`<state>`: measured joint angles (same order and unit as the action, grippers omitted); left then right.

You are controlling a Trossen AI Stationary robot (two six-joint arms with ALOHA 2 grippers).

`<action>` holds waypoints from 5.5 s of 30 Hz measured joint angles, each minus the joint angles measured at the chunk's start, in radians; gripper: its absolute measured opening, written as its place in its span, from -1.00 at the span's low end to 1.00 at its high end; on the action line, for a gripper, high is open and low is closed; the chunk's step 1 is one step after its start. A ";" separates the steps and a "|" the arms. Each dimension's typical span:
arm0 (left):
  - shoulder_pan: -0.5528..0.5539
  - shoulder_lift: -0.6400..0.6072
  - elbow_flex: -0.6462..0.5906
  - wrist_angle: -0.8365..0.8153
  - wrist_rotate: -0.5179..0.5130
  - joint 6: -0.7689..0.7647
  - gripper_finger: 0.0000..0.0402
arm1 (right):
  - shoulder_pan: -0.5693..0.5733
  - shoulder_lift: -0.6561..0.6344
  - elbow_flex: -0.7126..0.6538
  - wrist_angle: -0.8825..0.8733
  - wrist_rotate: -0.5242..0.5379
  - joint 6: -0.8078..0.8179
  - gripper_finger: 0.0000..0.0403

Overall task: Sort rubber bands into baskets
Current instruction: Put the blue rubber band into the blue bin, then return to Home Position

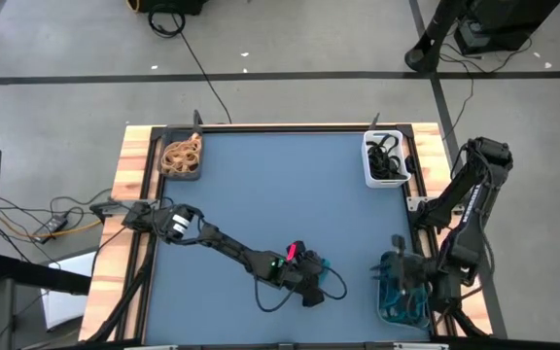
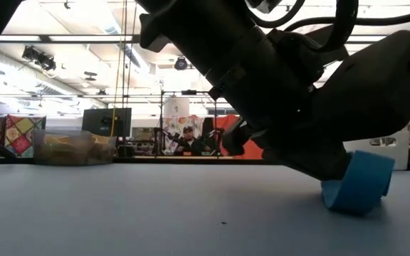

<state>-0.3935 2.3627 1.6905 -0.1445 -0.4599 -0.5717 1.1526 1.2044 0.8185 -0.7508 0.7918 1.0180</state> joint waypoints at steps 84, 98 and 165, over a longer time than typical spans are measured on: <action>-0.099 -0.132 0.002 -0.476 -0.288 -0.297 -0.94 | -0.407 -0.182 -0.023 -0.159 -0.725 -0.408 -0.94; -0.099 -0.132 0.002 -0.451 -0.289 -0.297 -0.94 | -0.176 -0.179 -0.022 -0.246 -0.847 -0.147 -0.94; 0.006 -0.362 -0.054 -0.444 -0.218 0.255 -0.98 | -0.338 -0.191 -0.025 0.318 -0.009 -0.706 -0.57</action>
<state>-0.3871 2.0011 1.6362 -0.5882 -0.6783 -0.3163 0.8141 1.0134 0.7939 -0.4326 0.7824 0.3116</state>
